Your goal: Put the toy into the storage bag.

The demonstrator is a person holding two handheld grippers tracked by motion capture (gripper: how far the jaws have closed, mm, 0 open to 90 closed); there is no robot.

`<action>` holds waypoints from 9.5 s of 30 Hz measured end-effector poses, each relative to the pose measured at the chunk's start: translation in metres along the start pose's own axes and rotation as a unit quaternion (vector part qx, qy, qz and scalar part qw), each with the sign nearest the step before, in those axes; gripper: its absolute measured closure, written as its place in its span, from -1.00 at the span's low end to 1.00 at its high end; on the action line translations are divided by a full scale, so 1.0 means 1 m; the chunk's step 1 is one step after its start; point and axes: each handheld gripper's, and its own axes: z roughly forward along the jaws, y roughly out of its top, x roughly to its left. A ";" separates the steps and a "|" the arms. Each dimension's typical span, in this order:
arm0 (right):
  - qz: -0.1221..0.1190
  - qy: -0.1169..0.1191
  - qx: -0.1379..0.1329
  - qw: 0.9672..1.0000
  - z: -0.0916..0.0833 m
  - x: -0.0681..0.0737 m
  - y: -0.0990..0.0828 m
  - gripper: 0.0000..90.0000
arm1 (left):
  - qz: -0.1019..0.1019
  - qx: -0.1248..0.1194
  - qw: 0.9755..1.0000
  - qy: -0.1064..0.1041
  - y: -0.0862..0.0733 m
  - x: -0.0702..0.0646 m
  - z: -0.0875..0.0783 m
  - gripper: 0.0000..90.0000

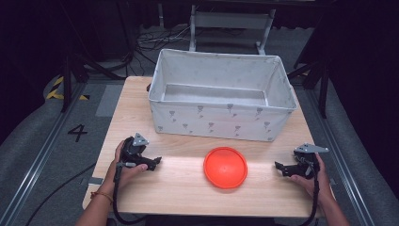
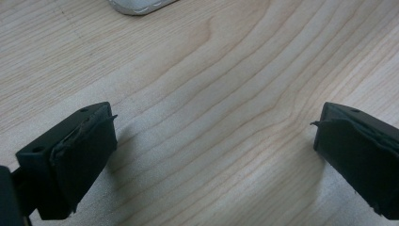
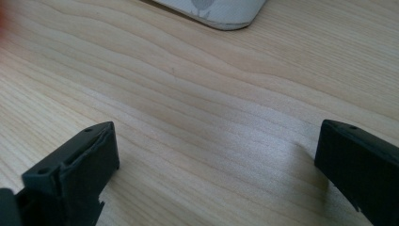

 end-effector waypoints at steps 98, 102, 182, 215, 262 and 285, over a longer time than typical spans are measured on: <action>-0.163 0.187 -0.109 0.963 -0.038 0.131 0.077 0.83 | 0.016 0.001 1.000 -0.013 -0.010 -0.002 -0.009 -0.99; -0.186 0.162 -0.107 0.963 -0.049 0.129 0.079 0.83 | 0.016 0.001 1.000 -0.012 -0.010 -0.002 -0.009 -0.99; -0.223 0.014 -0.150 0.963 -0.179 0.040 0.289 0.83 | 0.015 0.001 1.000 -0.010 -0.010 -0.002 -0.009 -0.99; -0.314 0.079 0.013 0.946 -0.042 0.009 0.284 0.83 | 0.020 0.001 1.000 -0.012 -0.010 -0.001 -0.009 -0.99; -0.182 0.049 -0.034 0.981 -0.045 0.025 0.258 -0.36 | 0.015 0.001 1.000 -0.012 -0.011 -0.002 -0.009 -0.99; -0.131 0.001 -0.086 0.988 -0.092 0.036 0.223 -0.50 | 0.013 0.001 1.000 -0.010 -0.011 -0.003 -0.010 -0.99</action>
